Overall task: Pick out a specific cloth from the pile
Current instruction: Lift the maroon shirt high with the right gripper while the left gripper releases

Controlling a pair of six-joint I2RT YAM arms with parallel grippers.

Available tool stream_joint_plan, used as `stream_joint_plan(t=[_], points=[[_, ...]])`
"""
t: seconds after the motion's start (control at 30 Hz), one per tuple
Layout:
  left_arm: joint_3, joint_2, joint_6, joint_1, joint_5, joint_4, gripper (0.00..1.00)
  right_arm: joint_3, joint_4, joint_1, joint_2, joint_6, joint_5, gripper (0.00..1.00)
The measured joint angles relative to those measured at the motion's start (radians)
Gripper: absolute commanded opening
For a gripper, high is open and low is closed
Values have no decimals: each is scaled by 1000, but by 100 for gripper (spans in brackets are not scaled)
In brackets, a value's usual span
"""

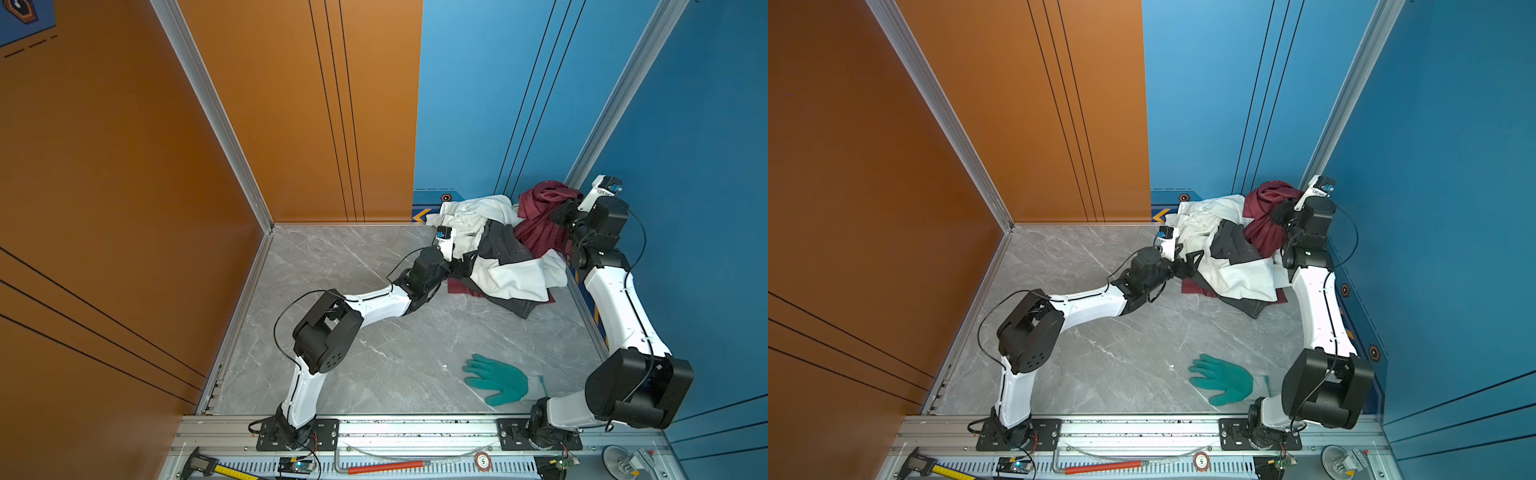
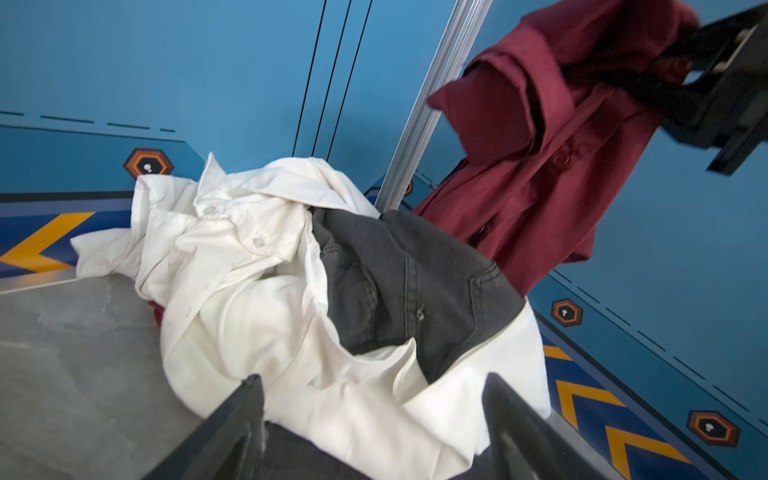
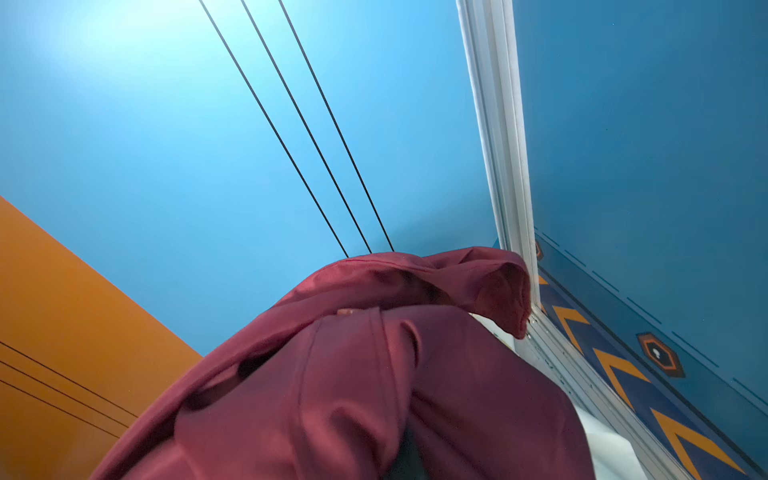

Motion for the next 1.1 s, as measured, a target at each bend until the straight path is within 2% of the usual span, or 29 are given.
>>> stream_joint_plan(t=[0.03,0.07,0.37,0.77,0.93,1.1], points=[[-28,-11,4,2,0,-1,90,17,-5,-2,0,3,4,0],[-51,-20,9,4,0,-2,91,31,-7,-4,0,6,10,0],[-190,-104,31,16,-1,-5,93,156,-41,-14,0,22,26,0],[-341,-181,32,46,-5,-4,93,416,-56,-5,0,23,25,0],[-396,-230,31,69,-22,-42,93,462,-58,59,0,22,20,0],[-426,-279,29,103,-36,-68,93,492,-106,190,0,-2,22,0]])
